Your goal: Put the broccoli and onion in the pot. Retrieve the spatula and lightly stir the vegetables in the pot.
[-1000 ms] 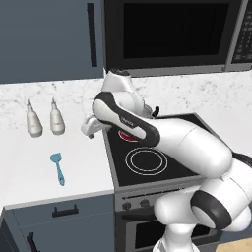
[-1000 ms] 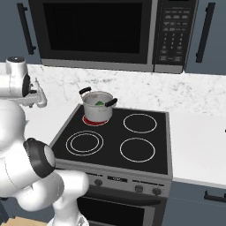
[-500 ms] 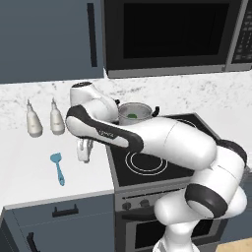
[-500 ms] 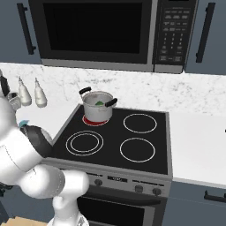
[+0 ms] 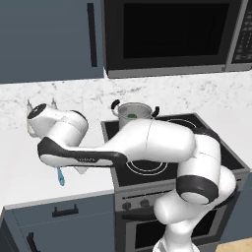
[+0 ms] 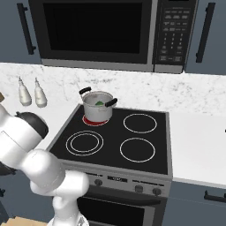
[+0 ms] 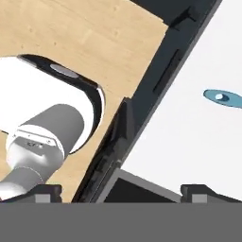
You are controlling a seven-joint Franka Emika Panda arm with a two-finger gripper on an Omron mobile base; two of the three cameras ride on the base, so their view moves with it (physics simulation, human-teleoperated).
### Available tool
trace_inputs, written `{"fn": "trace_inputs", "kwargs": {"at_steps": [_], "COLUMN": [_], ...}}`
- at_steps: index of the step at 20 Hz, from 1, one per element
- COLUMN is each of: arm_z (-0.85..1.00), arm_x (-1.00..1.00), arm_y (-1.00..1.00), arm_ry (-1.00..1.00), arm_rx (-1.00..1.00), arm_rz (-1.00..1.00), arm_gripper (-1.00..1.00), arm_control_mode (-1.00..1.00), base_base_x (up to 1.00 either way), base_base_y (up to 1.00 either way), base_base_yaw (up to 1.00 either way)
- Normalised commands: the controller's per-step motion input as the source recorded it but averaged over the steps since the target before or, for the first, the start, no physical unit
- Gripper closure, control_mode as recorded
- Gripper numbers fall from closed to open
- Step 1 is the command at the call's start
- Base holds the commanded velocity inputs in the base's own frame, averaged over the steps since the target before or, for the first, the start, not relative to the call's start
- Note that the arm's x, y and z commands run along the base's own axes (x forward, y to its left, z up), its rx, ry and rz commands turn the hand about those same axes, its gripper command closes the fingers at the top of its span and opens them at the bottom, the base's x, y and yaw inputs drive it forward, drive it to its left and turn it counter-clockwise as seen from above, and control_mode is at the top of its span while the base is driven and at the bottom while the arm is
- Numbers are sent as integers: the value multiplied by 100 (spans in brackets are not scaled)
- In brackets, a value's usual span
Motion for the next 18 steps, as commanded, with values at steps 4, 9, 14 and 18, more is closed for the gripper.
{"fn": "trace_inputs", "kwargs": {"at_steps": [4, 9, 14, 18], "arm_z": [-45, -62, -34, -30], "arm_x": [48, 17, 0, 0], "arm_y": [0, 0, 6, 1], "arm_ry": [3, 1, 0, -1], "arm_rx": [0, 0, 0, 0], "arm_rz": [61, 52, 17, 10], "arm_gripper": [-100, -100, -100, -100], "arm_control_mode": [-100, -100, -100, -100], "base_base_x": [0, 0, 0, 0], "base_base_y": [0, 0, 0, 0], "base_base_yaw": [0, 0, 0, 0]}}
